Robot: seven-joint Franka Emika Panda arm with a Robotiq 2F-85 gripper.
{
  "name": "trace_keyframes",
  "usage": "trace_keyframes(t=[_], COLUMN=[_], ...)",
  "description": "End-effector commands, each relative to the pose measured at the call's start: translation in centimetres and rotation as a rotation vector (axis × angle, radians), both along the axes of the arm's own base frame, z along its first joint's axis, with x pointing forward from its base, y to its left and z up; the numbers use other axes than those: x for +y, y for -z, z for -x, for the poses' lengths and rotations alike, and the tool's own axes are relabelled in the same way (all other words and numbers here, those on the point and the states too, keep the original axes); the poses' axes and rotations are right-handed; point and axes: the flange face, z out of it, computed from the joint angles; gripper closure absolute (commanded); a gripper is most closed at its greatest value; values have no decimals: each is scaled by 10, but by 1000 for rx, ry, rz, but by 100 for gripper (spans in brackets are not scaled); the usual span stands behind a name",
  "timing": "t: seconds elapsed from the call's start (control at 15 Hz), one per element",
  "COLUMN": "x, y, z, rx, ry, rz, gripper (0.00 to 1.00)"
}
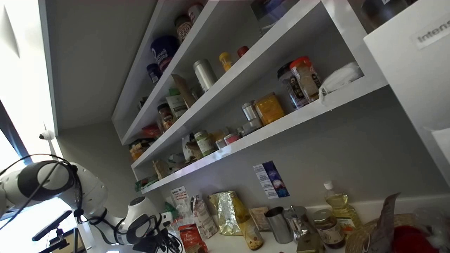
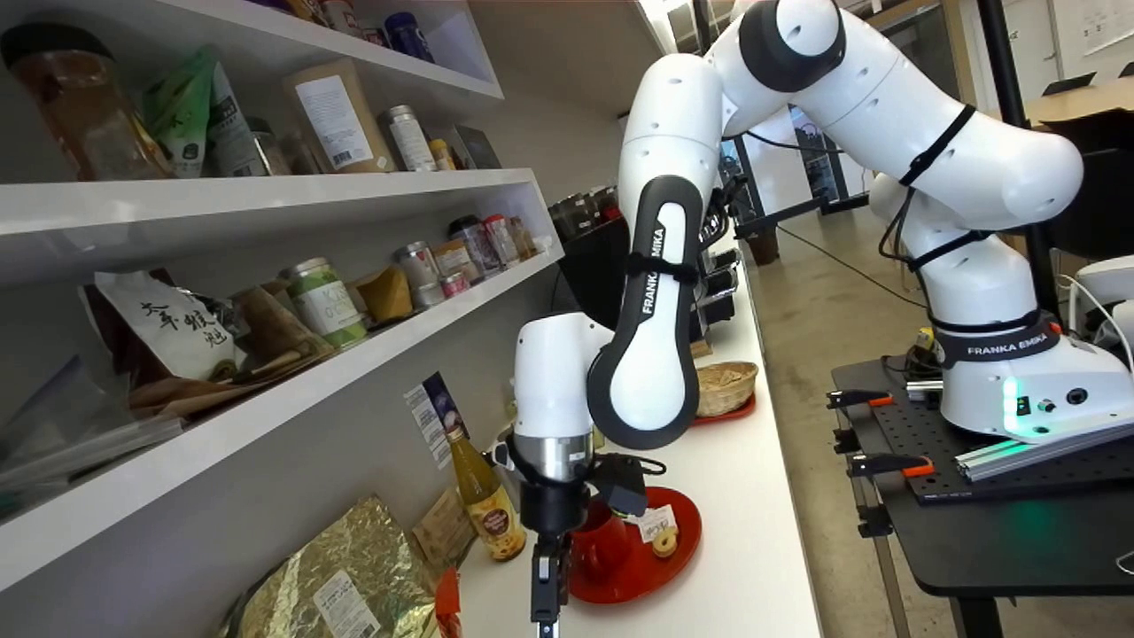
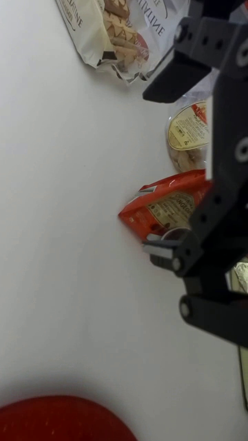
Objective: Put the orange packet on the bottom shelf above
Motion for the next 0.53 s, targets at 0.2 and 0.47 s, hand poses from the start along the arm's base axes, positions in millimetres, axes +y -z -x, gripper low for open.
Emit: trace_keyframes(t=[0.2,0.47], x=[57,71], y=[19,38], z=[-18,-32], rx=[-154,-232], ry=[-18,18], rz=[20,59], gripper=[0,0])
